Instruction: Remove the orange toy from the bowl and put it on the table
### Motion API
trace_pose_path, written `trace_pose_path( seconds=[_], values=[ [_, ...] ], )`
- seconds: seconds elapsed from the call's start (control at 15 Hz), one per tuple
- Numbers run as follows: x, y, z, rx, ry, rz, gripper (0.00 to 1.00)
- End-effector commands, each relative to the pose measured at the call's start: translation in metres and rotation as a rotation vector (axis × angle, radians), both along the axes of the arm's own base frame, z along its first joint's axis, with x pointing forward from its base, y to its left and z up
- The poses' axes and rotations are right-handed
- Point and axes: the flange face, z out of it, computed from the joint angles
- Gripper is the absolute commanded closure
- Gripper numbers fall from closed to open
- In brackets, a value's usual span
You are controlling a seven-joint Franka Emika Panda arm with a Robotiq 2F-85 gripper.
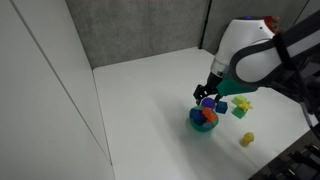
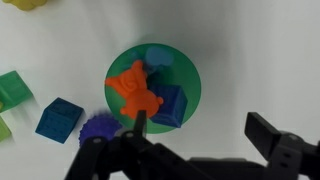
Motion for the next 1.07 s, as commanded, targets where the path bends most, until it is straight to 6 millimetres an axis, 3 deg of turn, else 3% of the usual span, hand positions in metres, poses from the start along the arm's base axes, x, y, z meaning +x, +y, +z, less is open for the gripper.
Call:
trace_pose_path(
  seconds=[0.0,0.4,1.0],
  values=[
    [0.019,0.003,-0.020,-0.028,0.017,0.044,0.00],
    [0.040,0.003,-0.041,-0.084,0.002,0.227,0.00],
    [0.048,-0.027,-0.061,-0.049,-0.031,0.358,0.00]
  ],
)
